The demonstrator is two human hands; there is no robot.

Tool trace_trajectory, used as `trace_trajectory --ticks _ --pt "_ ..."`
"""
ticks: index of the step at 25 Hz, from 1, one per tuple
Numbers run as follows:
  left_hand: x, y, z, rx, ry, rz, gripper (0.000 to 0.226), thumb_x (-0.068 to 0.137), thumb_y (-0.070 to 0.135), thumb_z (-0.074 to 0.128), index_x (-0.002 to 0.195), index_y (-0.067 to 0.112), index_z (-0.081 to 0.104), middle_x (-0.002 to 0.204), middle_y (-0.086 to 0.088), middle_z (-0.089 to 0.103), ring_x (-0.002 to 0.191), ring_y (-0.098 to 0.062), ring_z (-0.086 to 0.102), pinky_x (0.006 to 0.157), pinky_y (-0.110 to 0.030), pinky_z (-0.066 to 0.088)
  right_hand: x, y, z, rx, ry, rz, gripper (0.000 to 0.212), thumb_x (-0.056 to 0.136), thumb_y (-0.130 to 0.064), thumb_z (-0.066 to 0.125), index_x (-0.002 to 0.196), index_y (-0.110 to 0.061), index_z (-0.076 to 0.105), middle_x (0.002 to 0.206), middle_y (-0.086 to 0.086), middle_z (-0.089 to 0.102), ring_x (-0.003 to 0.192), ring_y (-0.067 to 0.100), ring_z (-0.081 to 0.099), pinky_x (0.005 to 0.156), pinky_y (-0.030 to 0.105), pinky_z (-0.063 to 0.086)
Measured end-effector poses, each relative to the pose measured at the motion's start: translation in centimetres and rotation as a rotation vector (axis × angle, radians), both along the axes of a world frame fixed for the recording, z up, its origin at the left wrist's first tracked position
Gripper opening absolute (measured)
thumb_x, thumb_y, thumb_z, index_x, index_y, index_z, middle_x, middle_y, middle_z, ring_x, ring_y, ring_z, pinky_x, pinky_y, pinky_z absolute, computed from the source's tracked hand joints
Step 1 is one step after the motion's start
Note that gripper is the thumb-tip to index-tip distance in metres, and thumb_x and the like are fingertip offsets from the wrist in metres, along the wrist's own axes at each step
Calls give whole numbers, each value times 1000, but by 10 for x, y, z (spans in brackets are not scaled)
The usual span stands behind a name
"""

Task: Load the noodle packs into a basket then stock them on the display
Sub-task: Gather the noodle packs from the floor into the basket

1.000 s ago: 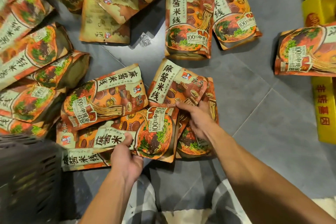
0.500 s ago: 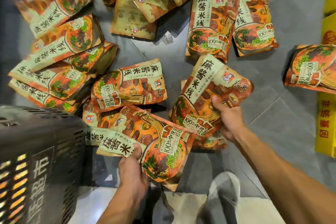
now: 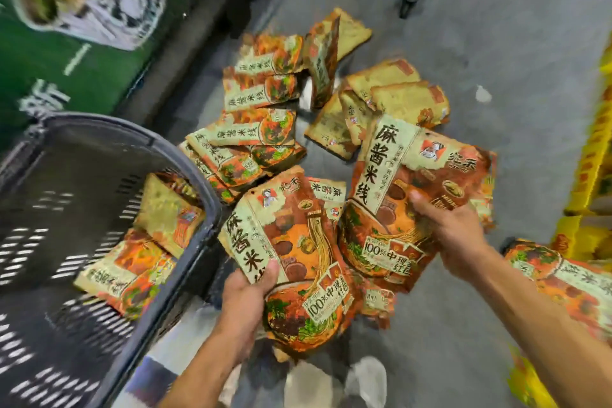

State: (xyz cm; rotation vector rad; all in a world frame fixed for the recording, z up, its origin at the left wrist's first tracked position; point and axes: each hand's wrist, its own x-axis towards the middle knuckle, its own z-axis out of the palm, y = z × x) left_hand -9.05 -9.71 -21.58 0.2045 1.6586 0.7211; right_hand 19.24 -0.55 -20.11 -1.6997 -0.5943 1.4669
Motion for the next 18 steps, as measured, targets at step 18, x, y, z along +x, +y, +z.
trace_trajectory --ticks 18 --pt "-319 -67 74 50 179 482 12 99 12 62 99 20 72 88 8 79 87 -16 74 82 -36 58 -393 69 123 44 -57 862 16 90 -10 73 101 2 69 110 32 69 100 52 67 89 60 55"
